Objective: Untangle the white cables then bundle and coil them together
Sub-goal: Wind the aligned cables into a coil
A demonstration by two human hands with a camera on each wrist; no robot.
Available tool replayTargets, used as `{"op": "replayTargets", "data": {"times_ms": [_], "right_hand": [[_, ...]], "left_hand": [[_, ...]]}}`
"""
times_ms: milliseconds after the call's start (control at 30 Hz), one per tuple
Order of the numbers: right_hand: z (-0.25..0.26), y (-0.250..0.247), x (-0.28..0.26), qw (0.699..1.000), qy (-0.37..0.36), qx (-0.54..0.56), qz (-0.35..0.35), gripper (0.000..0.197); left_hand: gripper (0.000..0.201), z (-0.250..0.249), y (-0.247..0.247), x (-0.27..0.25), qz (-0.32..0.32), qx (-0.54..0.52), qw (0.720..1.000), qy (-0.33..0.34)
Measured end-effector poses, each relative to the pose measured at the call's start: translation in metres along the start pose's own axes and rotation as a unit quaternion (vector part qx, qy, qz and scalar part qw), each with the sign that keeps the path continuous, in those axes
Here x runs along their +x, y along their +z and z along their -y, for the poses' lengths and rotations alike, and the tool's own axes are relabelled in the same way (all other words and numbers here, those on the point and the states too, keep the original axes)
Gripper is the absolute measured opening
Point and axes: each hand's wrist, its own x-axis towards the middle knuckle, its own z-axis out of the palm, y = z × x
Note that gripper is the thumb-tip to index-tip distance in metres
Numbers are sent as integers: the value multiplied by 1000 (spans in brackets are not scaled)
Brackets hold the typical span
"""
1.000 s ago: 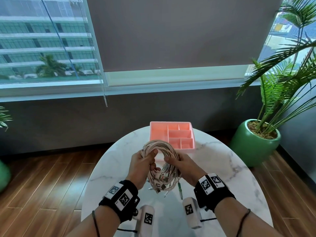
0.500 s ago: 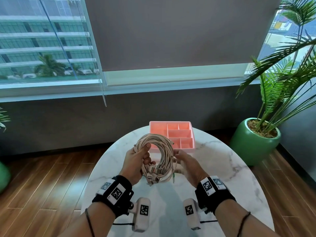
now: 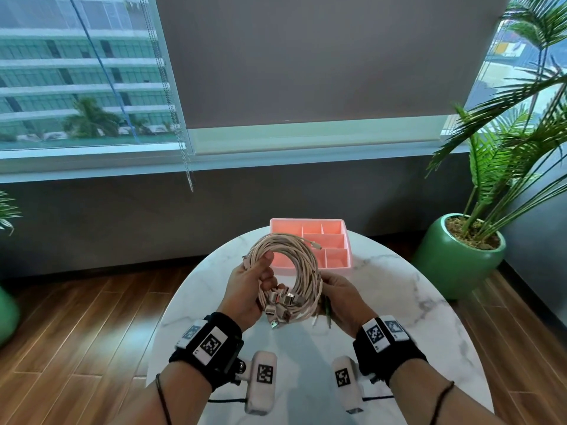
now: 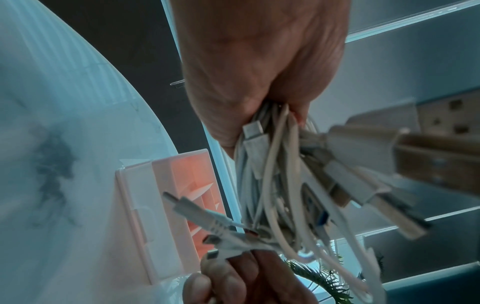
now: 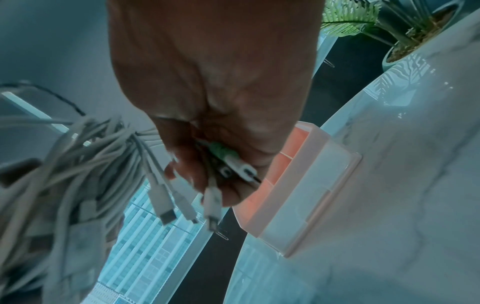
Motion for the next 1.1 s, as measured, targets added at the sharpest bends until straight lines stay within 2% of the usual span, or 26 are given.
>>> {"op": "replayTargets", "data": {"times_ms": [200,333,500,600,700,767,867,933,1000,1100], "right_hand": [[-1,5,-14,998,6,55,-31,23],[-4,23,-21,997,22,69,-25,24],[-6,35,-27,968,41,247,7,55],[-9,48,-26,978,6,207,29,78],[-10,57,-24,989,-39,145,14,71],[-9,57,-24,990,-38,135,-12,57],[-5,53,-21,989,-21,119,-81,24],[-4,49,-19,987,-20,99,-125,14],[-1,45,-24,988,-39,92,-117,19],[-2,39,-32,992,-65,102,-26,49]], "left_hand": [[14,-1,4,-4,-33,-7,999,18],[13,6,8,-5,-60,-11,998,27],[14,12,10,-3,-104,0,993,62],[20,19,11,-2,-161,12,983,93],[23,28,14,-4,-205,41,971,118],[25,32,14,-6,-219,37,967,123],[24,35,15,-11,-203,53,971,116],[24,37,17,-14,-184,73,975,106],[25,37,16,-16,-168,81,978,97],[25,29,14,-16,-138,57,987,64]]}}
